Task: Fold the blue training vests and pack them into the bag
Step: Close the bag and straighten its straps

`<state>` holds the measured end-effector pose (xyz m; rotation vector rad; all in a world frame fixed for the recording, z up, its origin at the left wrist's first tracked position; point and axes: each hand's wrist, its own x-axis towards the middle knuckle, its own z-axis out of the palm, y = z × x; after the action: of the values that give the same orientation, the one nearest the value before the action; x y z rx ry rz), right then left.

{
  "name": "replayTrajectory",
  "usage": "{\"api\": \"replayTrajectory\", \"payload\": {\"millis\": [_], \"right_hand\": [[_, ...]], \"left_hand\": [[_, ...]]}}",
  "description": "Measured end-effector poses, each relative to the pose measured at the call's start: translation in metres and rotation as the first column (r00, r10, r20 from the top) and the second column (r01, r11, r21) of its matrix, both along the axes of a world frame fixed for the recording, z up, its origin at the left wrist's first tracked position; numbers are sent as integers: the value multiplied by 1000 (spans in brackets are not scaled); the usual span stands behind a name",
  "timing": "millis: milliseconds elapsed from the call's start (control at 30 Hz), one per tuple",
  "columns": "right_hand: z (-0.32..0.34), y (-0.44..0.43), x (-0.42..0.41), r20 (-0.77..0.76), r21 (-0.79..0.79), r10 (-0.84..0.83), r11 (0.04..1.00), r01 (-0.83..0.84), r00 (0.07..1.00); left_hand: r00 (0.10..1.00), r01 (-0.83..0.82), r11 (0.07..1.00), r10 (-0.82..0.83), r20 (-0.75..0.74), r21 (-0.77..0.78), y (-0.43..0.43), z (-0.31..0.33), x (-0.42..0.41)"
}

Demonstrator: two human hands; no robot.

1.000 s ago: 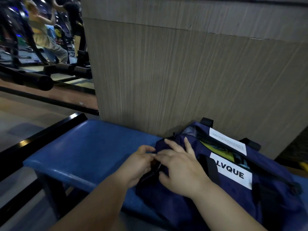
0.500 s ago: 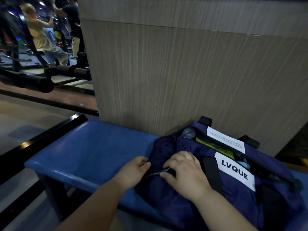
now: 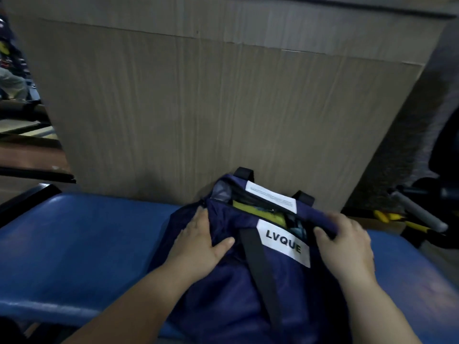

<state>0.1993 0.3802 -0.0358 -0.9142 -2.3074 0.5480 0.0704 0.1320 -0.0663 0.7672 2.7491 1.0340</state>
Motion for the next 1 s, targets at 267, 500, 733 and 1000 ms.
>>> {"api": "replayTrajectory", "payload": {"millis": [267,500,733,1000], "right_hand": [[-47,80,24,-58,-653,-41,757,-7,997],[-45,90,40,-258,-784,-54,595,-176,965],[-58,96,42,-434,-786,-53,511,-349,899],[-57,96,37,-549,-779,-40,387,-493,835]], "left_hand": [[955,-57,970,-16,-296,-236,43,7,7],[892,174,973,-221,-394,-152,96,22,37],[833,301,928,-368,-414,-221,164,20,68],[737,305,943,-321,-595,-131,234,-4,84]]}}
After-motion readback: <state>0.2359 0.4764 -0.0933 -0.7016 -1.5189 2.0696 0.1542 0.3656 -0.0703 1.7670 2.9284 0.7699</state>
